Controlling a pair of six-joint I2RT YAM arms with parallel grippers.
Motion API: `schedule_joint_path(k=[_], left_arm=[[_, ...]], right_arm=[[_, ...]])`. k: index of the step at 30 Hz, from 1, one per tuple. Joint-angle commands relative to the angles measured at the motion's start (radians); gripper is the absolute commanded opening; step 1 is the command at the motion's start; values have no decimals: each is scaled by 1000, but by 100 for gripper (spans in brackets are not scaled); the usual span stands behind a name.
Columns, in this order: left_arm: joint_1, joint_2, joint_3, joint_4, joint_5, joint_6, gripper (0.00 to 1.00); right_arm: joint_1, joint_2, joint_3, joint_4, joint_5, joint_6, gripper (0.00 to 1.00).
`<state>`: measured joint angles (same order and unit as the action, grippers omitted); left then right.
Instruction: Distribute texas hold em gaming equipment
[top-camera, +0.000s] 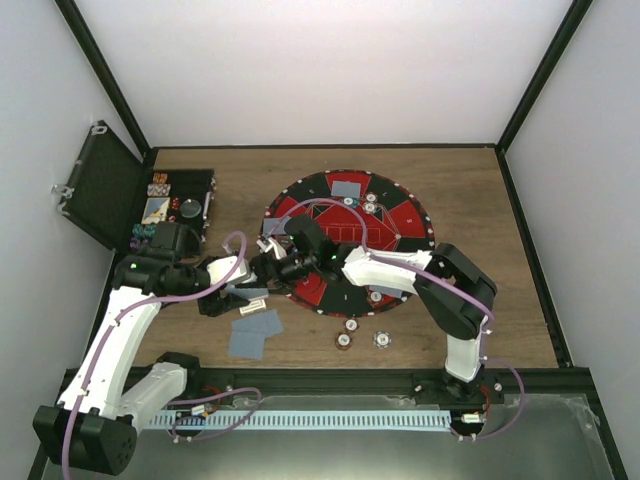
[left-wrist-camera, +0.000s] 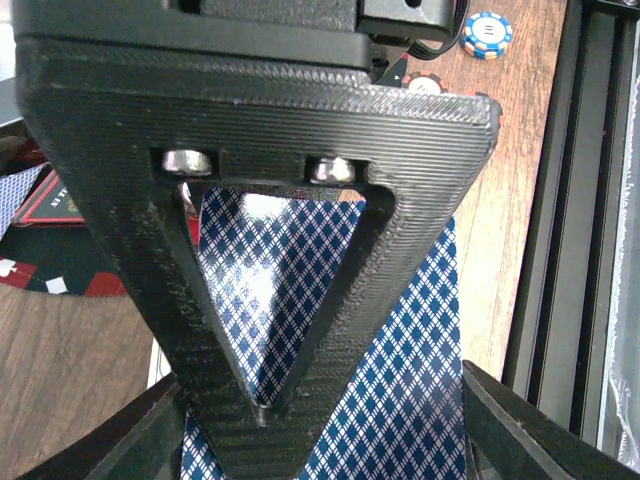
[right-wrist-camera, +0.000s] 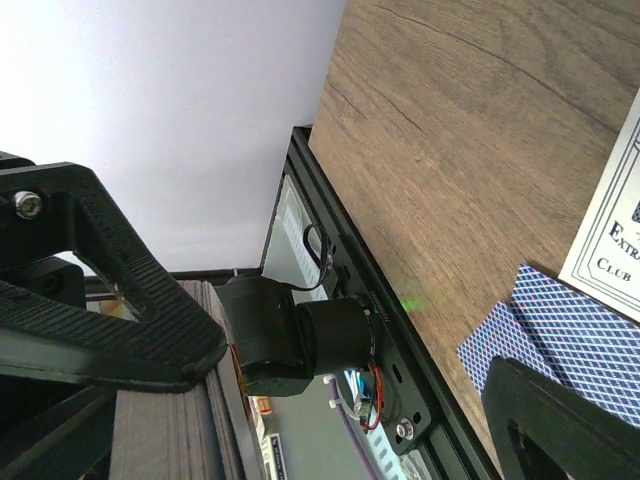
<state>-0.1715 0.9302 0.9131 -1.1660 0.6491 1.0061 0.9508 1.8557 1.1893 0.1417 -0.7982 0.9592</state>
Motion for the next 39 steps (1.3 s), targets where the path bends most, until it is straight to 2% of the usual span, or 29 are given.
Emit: schedule_joint_path(k=[1,11,16,33,39], left_arm=[[1,-15,20,5,39,20,4],[1,-14,12,9,44,23,4],[1,-13,11,11,43,20,4],[2,-14,1,18,36,19,4],[2,-21,-6,20,32,20,4]], right_arm=[[-17,7,-3,18,-9,12,88],[-86,-87,-139,30,1,0,77],[-105,-135,-171,43,4,10,68],[-111,-251,-182,-20,53,5,13],[-129,-291,-184,-61,67,-4,1]])
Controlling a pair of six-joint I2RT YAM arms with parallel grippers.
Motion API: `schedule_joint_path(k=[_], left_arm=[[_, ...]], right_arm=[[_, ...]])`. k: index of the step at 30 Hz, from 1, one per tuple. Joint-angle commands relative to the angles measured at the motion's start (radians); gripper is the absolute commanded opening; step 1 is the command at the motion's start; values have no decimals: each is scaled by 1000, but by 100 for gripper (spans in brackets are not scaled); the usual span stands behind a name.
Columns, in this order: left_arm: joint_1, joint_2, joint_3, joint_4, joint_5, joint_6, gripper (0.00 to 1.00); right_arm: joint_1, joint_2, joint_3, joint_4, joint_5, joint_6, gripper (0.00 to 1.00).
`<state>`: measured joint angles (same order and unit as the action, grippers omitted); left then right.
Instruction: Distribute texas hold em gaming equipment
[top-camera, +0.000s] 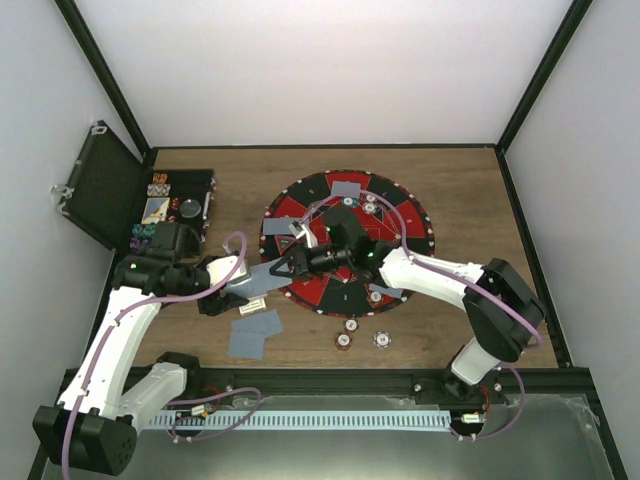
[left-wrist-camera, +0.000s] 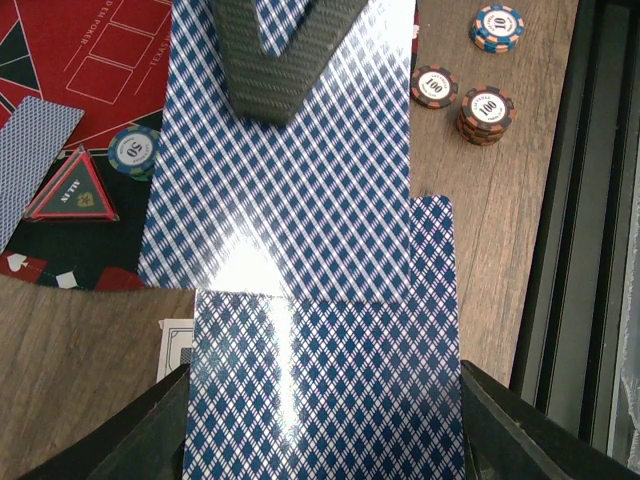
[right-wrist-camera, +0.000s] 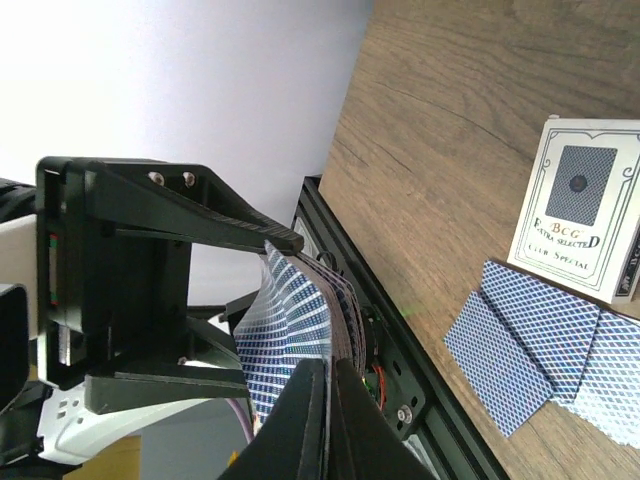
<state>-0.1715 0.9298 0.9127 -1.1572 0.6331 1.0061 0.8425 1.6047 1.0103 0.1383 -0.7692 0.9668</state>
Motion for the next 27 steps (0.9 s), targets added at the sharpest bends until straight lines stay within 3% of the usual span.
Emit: schedule_joint_path(k=[1,7,14,20,27], left_arm=[[2,-20,-6,12,46,21,4],[2,-23,-6,10,41,20,4],[2,-22,-7,7,40,20,4],[1,-19,-8,8,43,20,4],[2,-9,0,-1,42,17,4]], right_arm=[[-24,-47,-4,-65,40,-16,1],[-98,-84,3,-117,22,-53,1],[-336,-46,88,-212,-50,-150,1],[-546,168,253,-275,-68,-233,1],[-655,512,531,-260,-82,-214,1]])
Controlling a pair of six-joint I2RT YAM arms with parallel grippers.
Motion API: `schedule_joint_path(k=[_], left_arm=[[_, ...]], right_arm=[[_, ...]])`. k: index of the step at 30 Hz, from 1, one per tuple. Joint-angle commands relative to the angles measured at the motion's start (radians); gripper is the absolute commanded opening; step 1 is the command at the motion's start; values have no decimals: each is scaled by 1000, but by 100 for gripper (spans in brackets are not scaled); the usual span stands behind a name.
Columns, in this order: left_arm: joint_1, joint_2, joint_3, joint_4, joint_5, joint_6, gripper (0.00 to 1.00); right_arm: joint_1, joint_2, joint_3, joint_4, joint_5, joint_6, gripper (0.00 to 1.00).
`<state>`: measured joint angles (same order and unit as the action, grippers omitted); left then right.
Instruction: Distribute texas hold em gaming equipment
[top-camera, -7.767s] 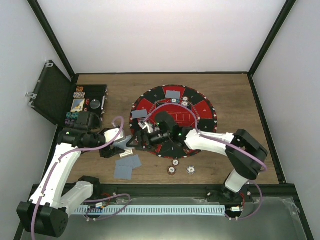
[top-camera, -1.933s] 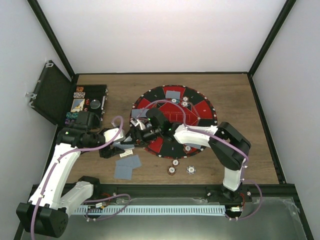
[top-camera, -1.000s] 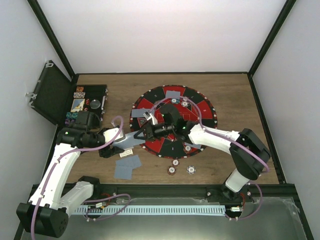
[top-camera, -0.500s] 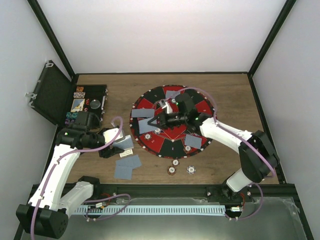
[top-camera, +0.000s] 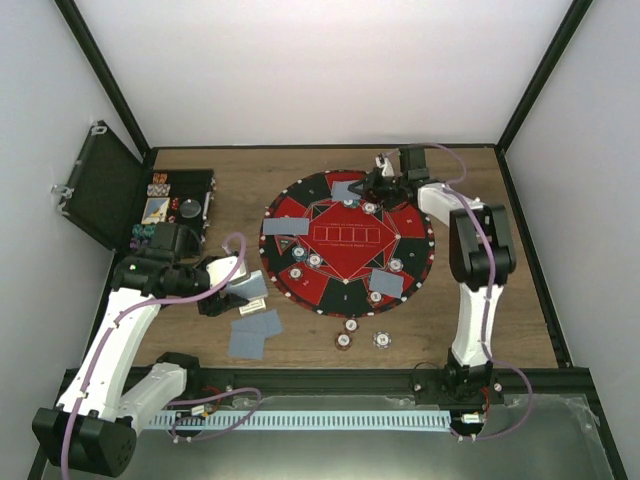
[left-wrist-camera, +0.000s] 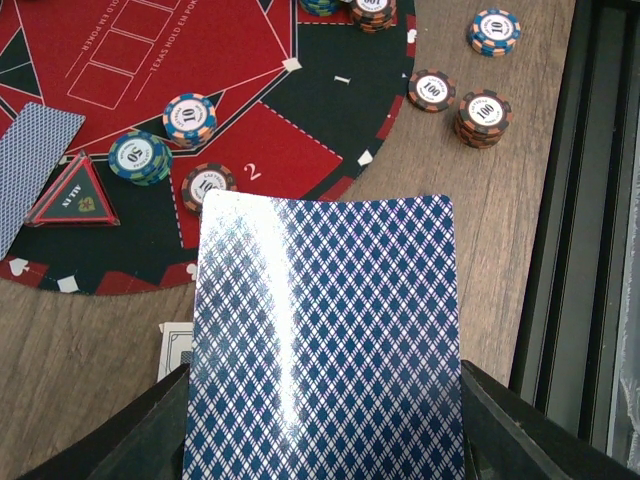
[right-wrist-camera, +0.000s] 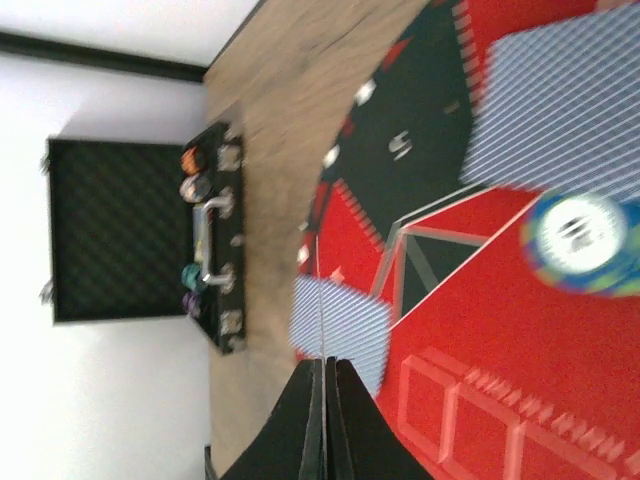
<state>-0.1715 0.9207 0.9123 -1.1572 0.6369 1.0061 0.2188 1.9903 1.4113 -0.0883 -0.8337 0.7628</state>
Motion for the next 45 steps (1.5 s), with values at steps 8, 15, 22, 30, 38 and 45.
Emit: schedule_joint_path(k=[8,15,22,30,38,45], left_arm=[[1,7,-13,-3,45,18,4],[3,6,-13,-6,46,16,4],[1,-2,-9,-8,44,16,4],[2,-13,1,-13,40,16,4],[2,-21,0,-11,44,16,4],[2,-17,2,-4,58,8,4]], right_arm=[[-56,355,413,-151,45,-14,1],[-67,398,523,-275,110,-82,16],[-73,316,536,-373,227,-145,49],[-74,145,434,-467,363,-186,63],[-15,-178,109,-362,342,-170,82],[211,-477,-267,-76,138,-2,97]])
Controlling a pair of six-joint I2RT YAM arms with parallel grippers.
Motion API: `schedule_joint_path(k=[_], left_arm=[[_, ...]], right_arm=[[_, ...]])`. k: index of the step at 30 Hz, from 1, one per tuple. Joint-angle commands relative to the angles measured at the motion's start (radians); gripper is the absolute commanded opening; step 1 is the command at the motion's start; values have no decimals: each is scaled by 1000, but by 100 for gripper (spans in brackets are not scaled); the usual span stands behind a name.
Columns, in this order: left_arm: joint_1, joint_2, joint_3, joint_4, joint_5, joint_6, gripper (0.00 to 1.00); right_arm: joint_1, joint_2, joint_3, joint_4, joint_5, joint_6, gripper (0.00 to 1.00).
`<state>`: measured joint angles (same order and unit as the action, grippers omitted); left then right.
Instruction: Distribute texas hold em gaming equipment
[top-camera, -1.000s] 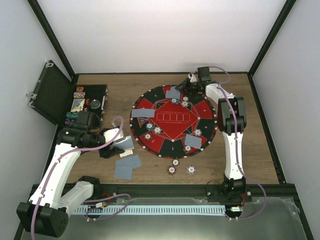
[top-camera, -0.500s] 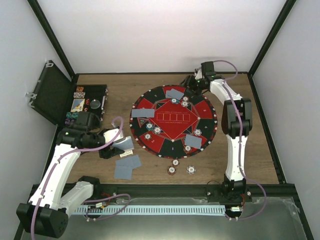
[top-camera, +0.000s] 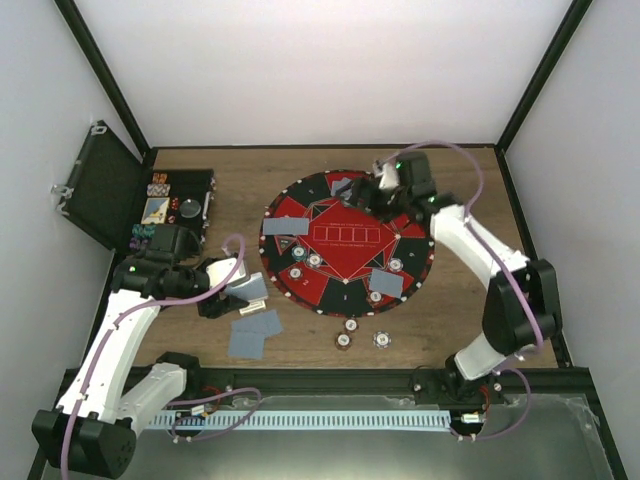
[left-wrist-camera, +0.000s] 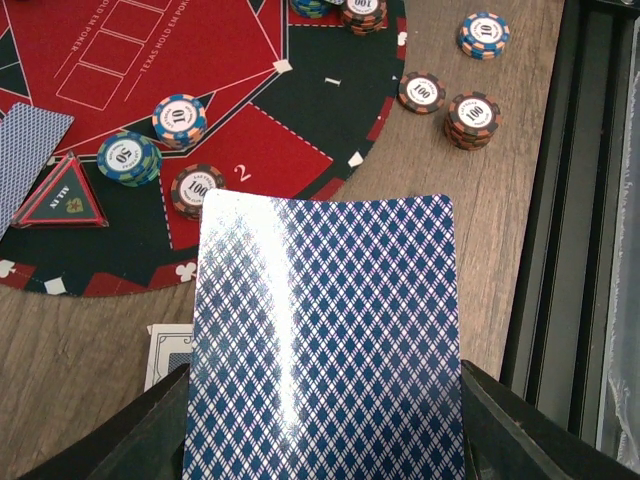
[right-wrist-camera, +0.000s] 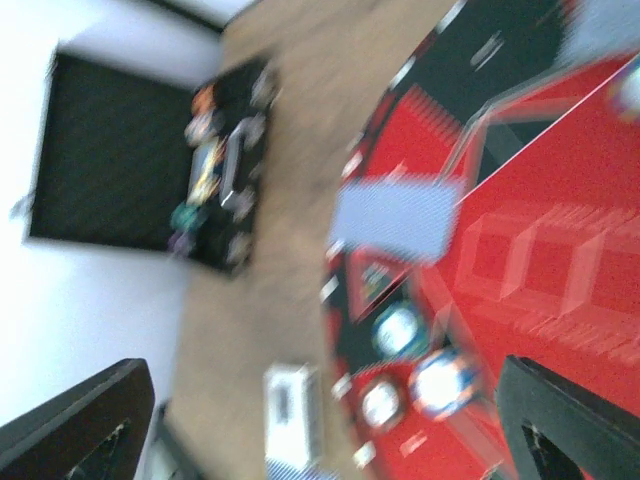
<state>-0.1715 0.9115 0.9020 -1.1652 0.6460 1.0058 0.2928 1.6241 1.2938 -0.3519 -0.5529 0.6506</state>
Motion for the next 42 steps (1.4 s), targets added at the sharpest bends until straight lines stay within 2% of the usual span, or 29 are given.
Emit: schedule_joint_path(k=[1,7,15,20,26,33,42], left_arm=[[2,-7,11,5,50,8,4],[1,0,15,8,52,7,4],[1,1,17,8,54,6,4],[2,0,18,8,54,7,4],[1,1,17,8,52,10,4],[2,7,15,11,52,13,4],[2,7,20,11,40,18,4]], right_arm=[[178,-133,-183,217,-160,138,98],[416,-179,-336,419,-185,290,100],[593,-98,-363,602,-202,389,100],[630,-17,-330,652,-217,422,97],[653,95,-263,695,-257,442,90],[669,186,-212,781,-308,490,87],[662,235,-191,725,-313,458,79]])
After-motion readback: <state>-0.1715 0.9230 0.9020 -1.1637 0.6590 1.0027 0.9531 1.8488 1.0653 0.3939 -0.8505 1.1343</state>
